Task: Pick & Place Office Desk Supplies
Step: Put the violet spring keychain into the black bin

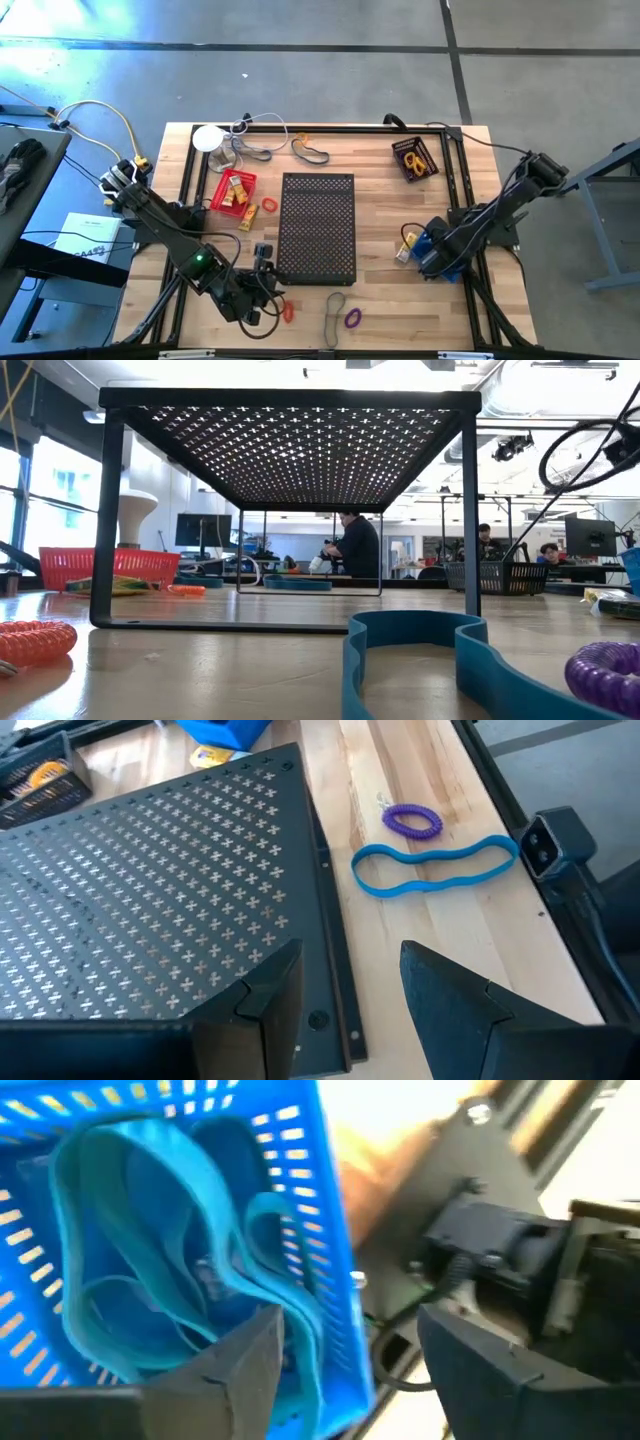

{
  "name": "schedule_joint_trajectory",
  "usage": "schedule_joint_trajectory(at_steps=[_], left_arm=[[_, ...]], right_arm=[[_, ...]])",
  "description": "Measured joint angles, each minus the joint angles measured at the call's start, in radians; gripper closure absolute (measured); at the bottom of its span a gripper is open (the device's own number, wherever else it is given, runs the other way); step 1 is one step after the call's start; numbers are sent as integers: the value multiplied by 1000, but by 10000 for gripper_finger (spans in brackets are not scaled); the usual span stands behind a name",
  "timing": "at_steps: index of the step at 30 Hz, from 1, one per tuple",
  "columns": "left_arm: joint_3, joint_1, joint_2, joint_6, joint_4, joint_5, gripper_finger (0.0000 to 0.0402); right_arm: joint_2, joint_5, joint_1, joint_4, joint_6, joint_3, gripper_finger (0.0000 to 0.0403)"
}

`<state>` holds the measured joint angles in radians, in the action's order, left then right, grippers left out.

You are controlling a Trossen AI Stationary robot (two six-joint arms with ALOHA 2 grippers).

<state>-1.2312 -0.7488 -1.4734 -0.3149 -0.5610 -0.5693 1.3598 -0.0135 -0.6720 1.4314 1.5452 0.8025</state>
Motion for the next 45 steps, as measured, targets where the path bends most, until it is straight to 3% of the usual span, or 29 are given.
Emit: schedule_joint_trajectory(at_steps=[6, 11, 17, 24, 34, 45], left_arm=[[0, 1, 0, 0, 0, 14, 242], [0, 1, 0, 0, 0, 14, 242], [0, 1, 0, -40, 0, 15, 242], [0, 1, 0, -112, 0, 15, 242], [8, 1, -4, -176, 26, 15, 242], [8, 1, -53, -176, 78, 18, 242]], right_arm=[[0, -121, 0, 100, -33, 153, 170], [-1, -273, -16, -100, -223, 277, 170], [3, -273, -50, -553, -596, 271, 171], [75, -269, -54, -864, -742, 261, 171], [302, -244, -88, -1078, -942, 261, 172], [484, -241, -89, -1188, -948, 261, 172]])
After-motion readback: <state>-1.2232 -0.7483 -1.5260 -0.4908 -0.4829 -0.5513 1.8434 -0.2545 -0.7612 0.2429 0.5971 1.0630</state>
